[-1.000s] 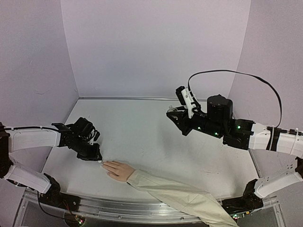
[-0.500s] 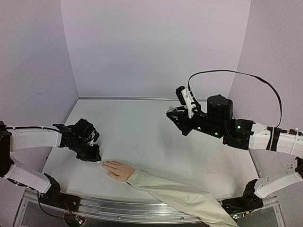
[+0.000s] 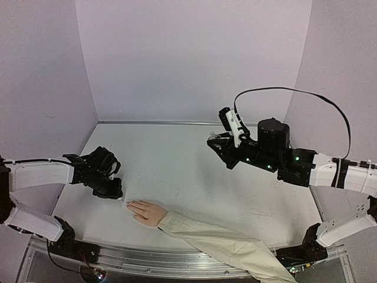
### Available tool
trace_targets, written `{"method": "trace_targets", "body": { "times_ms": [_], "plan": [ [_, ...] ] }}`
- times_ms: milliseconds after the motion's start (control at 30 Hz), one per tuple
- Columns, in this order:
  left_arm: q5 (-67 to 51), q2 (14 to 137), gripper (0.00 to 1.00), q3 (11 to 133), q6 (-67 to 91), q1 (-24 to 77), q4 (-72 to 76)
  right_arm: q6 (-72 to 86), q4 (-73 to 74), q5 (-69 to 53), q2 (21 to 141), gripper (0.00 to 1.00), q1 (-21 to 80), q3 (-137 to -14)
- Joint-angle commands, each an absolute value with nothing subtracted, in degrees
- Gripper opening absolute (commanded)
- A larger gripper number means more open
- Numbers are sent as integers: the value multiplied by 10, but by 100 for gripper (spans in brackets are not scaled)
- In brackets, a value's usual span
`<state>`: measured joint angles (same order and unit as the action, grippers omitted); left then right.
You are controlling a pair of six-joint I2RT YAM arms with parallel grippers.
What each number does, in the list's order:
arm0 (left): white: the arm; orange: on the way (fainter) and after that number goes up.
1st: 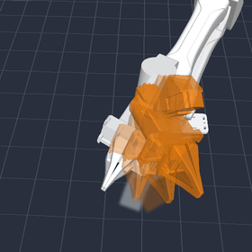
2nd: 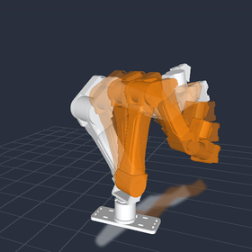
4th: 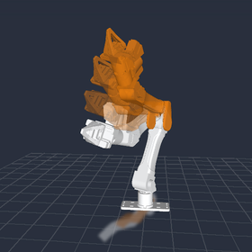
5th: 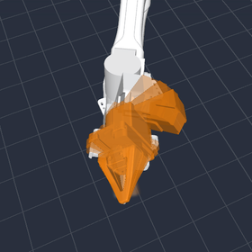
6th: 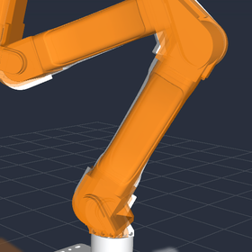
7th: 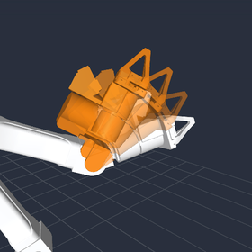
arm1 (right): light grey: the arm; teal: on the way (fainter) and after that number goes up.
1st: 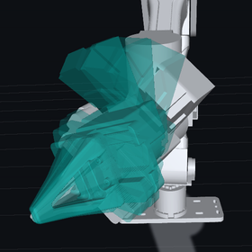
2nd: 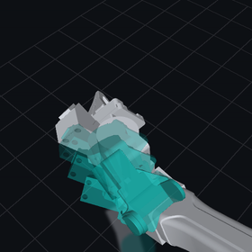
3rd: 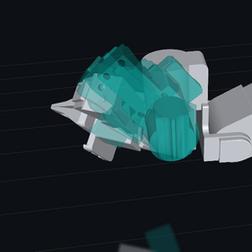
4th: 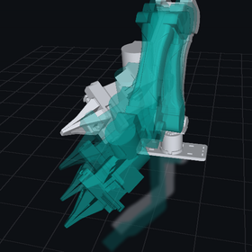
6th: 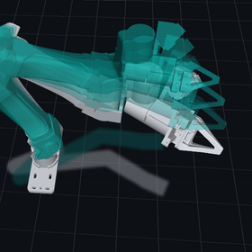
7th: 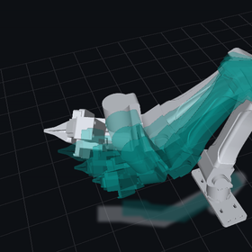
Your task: Paint the nails
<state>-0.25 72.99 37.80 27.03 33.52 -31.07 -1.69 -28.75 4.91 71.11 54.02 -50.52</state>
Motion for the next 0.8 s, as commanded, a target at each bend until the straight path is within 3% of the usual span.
{"method": "trace_targets", "body": {
  "times_ms": [0, 233, 767],
  "plan": [
    [-28, 689, 0, 392, 277, 334, -317, -15, -323, 45, 704, 0, 540, -529],
    [-85, 690, 0, 401, 276, 334, -317, -17, -327, 43, 704, 0, 541, -526],
    [-75, 713, 0, 397, 275, 335, -302, -17, -327, 45, 701, 0, 540, -524]
  ]
}}
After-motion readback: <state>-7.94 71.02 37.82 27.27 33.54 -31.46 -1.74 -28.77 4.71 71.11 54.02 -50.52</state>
